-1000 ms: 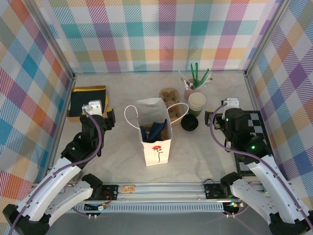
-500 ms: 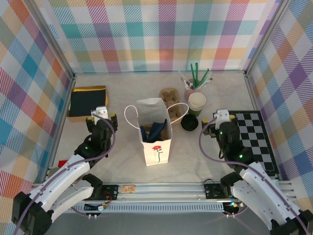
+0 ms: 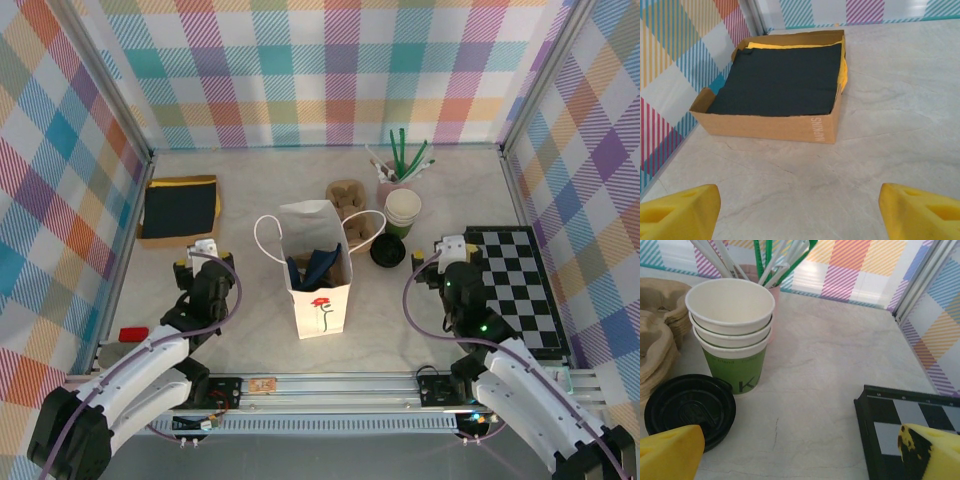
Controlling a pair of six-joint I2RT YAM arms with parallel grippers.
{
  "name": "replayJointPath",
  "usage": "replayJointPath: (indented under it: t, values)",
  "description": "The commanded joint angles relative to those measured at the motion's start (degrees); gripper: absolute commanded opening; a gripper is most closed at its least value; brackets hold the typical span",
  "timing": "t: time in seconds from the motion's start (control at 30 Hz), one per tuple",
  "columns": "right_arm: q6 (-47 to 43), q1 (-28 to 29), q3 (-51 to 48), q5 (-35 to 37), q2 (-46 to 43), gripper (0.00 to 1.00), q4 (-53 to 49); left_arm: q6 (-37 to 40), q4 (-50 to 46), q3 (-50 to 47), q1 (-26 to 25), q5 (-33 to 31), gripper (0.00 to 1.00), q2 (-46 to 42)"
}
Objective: Pack the takeout coffee
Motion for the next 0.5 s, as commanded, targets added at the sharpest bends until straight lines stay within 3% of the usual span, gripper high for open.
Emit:
replayJointPath:
  t: [0.0,0.47]
  values:
    - [3.1,-0.4,-2.3,1.4,-1.4,0.99,3.6,-1.3,2.8,-1.6,0.3,-1.8,0.82,-0.6]
    - [3.4,-0.4,-8.9,2.7,-1.4,0.99,8.8,-2.5,4.3,-4.7,0.4,-2.2,0.83,-1.4]
